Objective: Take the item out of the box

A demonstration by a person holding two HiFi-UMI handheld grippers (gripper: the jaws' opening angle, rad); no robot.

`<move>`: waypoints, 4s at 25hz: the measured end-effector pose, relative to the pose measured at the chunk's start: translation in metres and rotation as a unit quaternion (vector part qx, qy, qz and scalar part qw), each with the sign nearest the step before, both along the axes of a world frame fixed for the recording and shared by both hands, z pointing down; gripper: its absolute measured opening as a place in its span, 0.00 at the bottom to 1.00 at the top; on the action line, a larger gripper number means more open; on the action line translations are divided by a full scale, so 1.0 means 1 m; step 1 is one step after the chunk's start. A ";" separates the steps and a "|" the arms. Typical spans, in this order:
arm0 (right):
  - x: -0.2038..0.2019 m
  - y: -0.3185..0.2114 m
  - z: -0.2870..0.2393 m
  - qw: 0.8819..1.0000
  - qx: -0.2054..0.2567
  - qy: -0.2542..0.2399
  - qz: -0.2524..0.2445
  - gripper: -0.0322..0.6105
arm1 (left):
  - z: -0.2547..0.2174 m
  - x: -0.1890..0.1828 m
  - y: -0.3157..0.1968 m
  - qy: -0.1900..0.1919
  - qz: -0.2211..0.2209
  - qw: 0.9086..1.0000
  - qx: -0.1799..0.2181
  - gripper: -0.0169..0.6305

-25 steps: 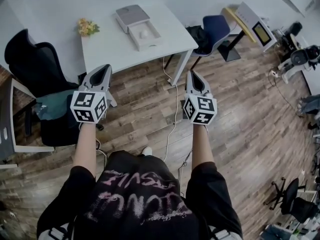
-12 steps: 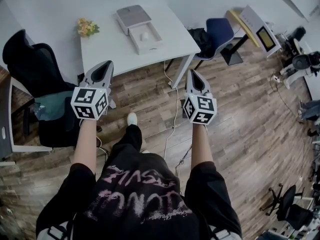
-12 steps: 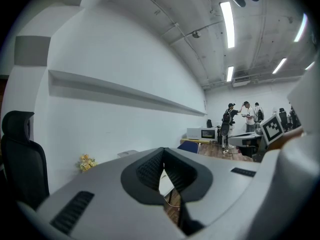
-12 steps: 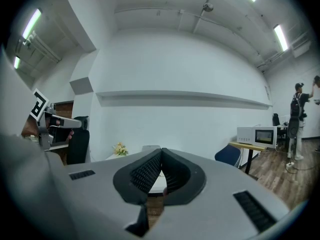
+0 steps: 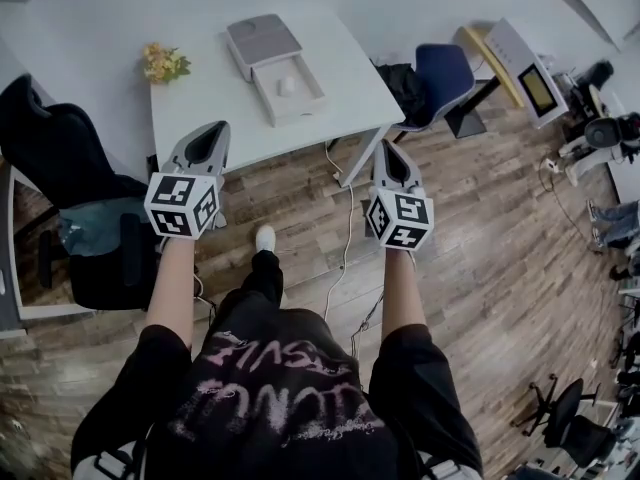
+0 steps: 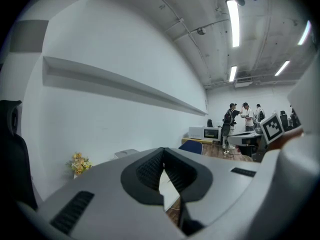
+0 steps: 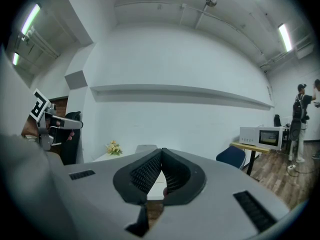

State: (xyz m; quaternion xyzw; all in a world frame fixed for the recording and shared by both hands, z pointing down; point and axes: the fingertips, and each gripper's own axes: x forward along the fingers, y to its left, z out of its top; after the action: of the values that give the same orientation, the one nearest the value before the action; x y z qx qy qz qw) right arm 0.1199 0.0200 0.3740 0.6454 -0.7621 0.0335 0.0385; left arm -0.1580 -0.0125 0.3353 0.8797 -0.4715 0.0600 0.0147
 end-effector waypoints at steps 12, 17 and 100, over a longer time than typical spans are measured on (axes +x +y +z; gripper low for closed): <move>0.005 -0.111 0.011 1.000 -0.012 0.005 0.013 0.05 | 0.020 0.011 -0.123 -0.001 0.015 0.999 -0.028 0.03; 0.014 -0.156 0.013 0.999 -0.018 0.008 0.025 0.05 | 0.031 0.022 -0.173 -0.002 0.028 0.999 -0.045 0.03; 0.054 -0.340 0.042 0.997 -0.033 -0.008 -0.066 0.05 | 0.175 0.122 -0.307 -0.109 0.012 0.941 -0.320 0.23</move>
State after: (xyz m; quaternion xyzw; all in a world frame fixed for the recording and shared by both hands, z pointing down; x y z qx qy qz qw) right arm 0.1734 -0.3204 0.4159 0.5918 -0.8018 0.0611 0.0563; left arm -0.0355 -0.3196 0.5105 0.8221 -0.4160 0.3034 0.2429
